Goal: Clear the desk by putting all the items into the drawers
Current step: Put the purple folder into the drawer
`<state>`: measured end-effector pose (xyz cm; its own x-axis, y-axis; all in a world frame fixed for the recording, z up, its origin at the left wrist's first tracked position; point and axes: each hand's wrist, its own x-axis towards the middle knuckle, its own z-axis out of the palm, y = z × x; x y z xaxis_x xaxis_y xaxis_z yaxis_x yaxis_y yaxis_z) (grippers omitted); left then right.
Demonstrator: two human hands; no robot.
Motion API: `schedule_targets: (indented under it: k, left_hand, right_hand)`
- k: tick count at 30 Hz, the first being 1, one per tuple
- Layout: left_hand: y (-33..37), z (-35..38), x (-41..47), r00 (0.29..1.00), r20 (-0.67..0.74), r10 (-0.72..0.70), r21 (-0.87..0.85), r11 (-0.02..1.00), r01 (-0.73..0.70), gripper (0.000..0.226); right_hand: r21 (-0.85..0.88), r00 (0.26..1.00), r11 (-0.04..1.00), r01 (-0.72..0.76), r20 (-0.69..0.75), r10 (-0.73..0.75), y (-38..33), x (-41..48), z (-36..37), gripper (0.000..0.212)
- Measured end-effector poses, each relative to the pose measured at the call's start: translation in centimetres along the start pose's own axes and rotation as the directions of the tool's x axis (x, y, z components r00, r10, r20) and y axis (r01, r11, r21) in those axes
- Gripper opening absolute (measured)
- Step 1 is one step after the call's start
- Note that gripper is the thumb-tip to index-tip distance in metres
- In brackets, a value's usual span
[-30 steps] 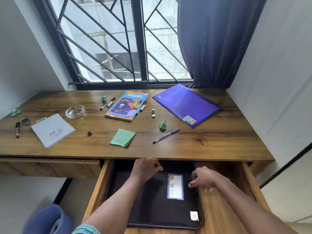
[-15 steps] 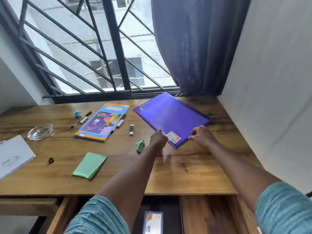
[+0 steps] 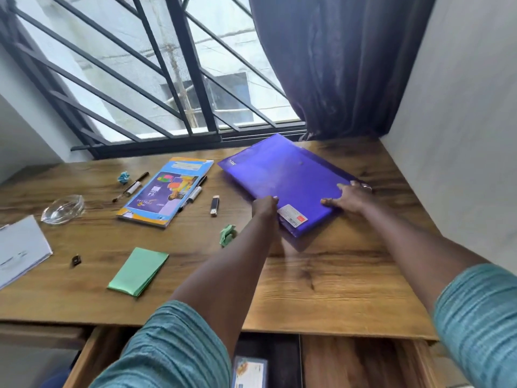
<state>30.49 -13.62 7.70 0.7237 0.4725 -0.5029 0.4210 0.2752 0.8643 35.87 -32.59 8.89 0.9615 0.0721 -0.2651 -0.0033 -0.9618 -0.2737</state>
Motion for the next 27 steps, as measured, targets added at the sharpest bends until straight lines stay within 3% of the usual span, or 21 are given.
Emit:
schedule_targets:
  k: [1, 4, 6, 10, 17, 20, 23, 25, 27]
  left_hand:
    - [-0.4, 0.2, 0.7, 1.0, 0.028, -0.012, -0.026, 1.0, 0.012, 0.006]
    - [0.5, 0.3, -0.6, 0.998, -0.03, 0.062, -0.09, 0.994, -0.064, 0.038]
    - [1.3, 0.4, -2.3, 0.992, -0.032, 0.124, -0.124, 0.984, -0.127, 0.035]
    - [3.3, -0.7, -6.1, 0.95, 0.001, 0.314, 0.075, 0.947, -0.313, 0.06]
    - [7.5, -3.9, -11.4, 0.875, 0.062, 0.48, 0.195, 0.854, -0.482, 0.057]
    - [9.2, -6.3, -13.8, 0.804, 0.07, 0.591, 0.28, 0.762, -0.584, 0.052]
    - [10.6, -9.1, -16.1, 0.697, 0.103, 0.71, 0.403, 0.61, -0.682, 0.053]
    - [11.3, -11.3, -17.6, 0.624, 0.141, 0.768, 0.478, 0.499, -0.723, 0.054]
    - [11.9, -13.6, -19.3, 0.571, 0.191, 0.798, 0.505, 0.419, -0.755, 0.055]
  right_hand:
    - [0.003, 1.0, 1.0, 0.009, 0.006, -0.009, 0.1, -0.2, -0.1, 0.092]
    - [0.02, 0.999, 1.0, 0.023, 0.04, -0.024, 0.1, -1.1, -0.4, 0.092]
    - [0.045, 0.998, 0.999, 0.024, 0.062, -0.027, 0.1, -1.9, -0.5, 0.091]
    - [0.132, 0.996, 0.991, 0.022, 0.081, -0.033, -0.3, -3.9, -0.8, 0.081]
    - [0.351, 0.99, 0.928, 0.12, 0.032, -0.14, -2.7, -9.3, -3.3, 0.071]
    - [0.599, 0.983, 0.785, 0.159, -0.022, -0.182, -3.9, -11.6, -4.7, 0.075]
    - [0.803, 0.98, 0.57, 0.173, -0.084, -0.179, -5.8, -14.2, -6.6, 0.04]
    - [0.903, 0.991, 0.413, 0.121, -0.089, -0.097, -7.1, -16.2, -8.5, 0.028]
    - [0.969, 0.998, 0.241, 0.054, -0.048, -0.029, -8.0, -17.8, -10.0, 0.04]
